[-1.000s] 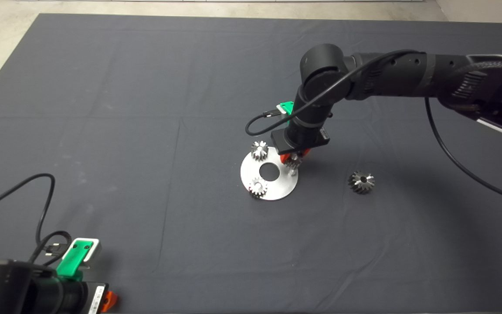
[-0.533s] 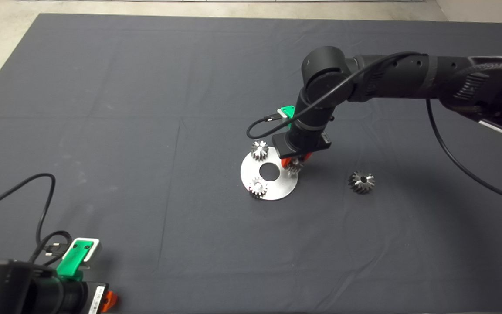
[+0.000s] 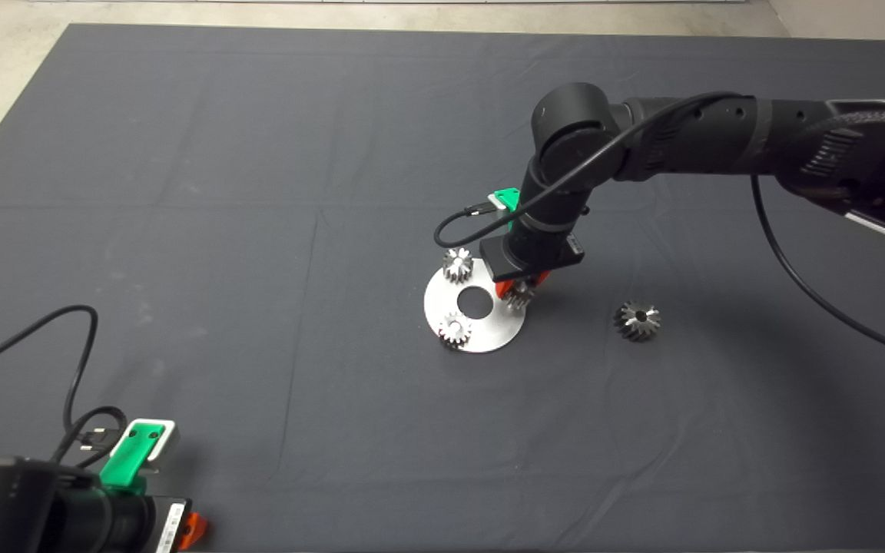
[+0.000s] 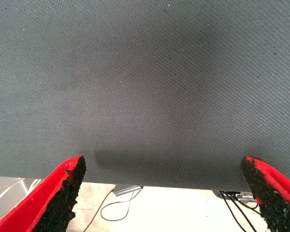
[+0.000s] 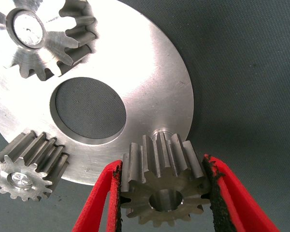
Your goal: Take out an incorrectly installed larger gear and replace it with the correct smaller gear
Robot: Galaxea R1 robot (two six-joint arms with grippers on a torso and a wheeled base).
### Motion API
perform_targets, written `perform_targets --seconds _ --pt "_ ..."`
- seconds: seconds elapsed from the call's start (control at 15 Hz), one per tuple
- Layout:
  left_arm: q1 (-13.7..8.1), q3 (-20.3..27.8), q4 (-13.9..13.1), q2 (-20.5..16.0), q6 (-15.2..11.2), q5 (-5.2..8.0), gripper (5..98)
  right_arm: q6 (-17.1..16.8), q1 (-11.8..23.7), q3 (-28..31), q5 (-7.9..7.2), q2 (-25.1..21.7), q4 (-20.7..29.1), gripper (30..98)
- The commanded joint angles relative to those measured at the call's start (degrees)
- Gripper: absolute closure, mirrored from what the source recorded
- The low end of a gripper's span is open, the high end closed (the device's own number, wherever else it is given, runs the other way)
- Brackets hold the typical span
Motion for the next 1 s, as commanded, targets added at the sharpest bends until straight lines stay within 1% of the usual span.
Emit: perform_targets --seconds 0.0,0.27,0.4,0.53,0.93 --pt "1.8 -2.7 1.3 0.6 -0.3 -1.62 19.6 0.3 2.0 0.9 -6.02 -0.5 2.1 93.7" --pt "1.8 -3.1 1.7 0.8 -0.3 -1.57 19.6 0.1 2.0 0.8 -6.02 -1.1 1.9 93.7" --pt "2.0 -3.1 2.5 0.8 -0.3 -1.62 19.6 0.1 1.9 0.7 -6.02 -0.8 1.7 93.7" --pt "4.1 -3.0 3.4 1.0 -0.3 -1.62 19.6 0.1 1.8 0.7 -6.00 -0.2 1.6 93.7" --pt "4.3 -3.0 3.6 1.6 -0.5 -1.54 19.6 0.1 2.1 0.7 -5.93 0.7 1.7 93.7"
